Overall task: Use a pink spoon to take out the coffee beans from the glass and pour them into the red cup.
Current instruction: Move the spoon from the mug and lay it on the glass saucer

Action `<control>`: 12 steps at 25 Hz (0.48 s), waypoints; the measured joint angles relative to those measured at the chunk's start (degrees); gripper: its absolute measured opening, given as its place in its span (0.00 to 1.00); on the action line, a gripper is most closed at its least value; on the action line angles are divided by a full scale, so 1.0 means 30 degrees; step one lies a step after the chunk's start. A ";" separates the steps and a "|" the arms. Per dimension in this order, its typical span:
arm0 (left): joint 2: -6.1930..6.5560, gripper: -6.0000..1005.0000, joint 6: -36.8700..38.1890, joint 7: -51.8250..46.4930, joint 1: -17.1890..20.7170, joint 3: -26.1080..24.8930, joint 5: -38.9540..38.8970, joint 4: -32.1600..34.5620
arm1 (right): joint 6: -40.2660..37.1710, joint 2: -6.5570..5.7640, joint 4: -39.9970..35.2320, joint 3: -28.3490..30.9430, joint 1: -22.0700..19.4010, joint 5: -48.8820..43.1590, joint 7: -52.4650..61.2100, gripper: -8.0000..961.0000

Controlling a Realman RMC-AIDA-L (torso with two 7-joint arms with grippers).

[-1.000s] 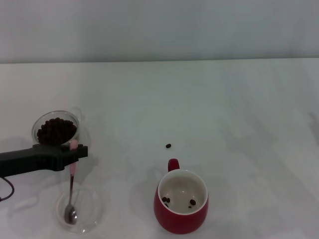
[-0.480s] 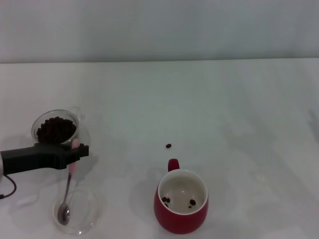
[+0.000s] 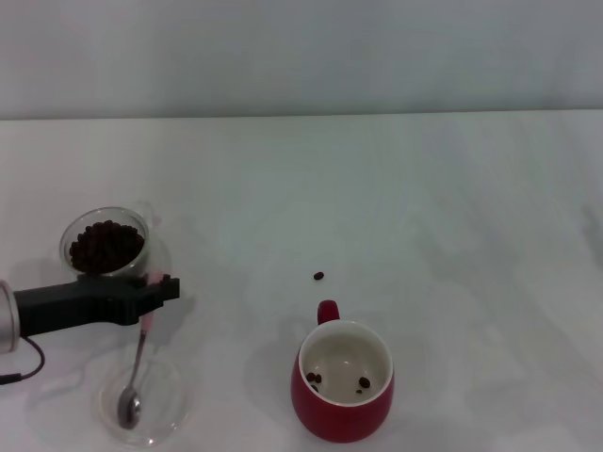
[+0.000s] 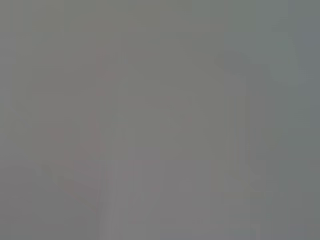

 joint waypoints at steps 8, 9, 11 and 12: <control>-0.0154 0.14 0.0052 0.0144 0.0116 -0.0040 -0.1619 -0.0474 | 0.0200 -0.0001 -0.0016 0.0000 0.0000 0.0062 0.0000 0.65; -0.0143 0.14 0.0063 0.0178 0.0117 -0.0039 -0.1894 -0.0691 | 0.0247 -0.0001 -0.0040 0.0000 0.0000 0.0063 0.0000 0.65; -0.0141 0.14 0.0080 0.0246 0.0116 -0.0039 -0.2208 -0.0947 | 0.0343 0.0000 -0.0092 0.0000 0.0000 0.0062 0.0001 0.65; -0.0163 0.14 0.0083 0.0301 0.0115 -0.0040 -0.2311 -0.1060 | 0.0384 0.0000 -0.0125 -0.0001 0.0000 0.0063 0.0001 0.65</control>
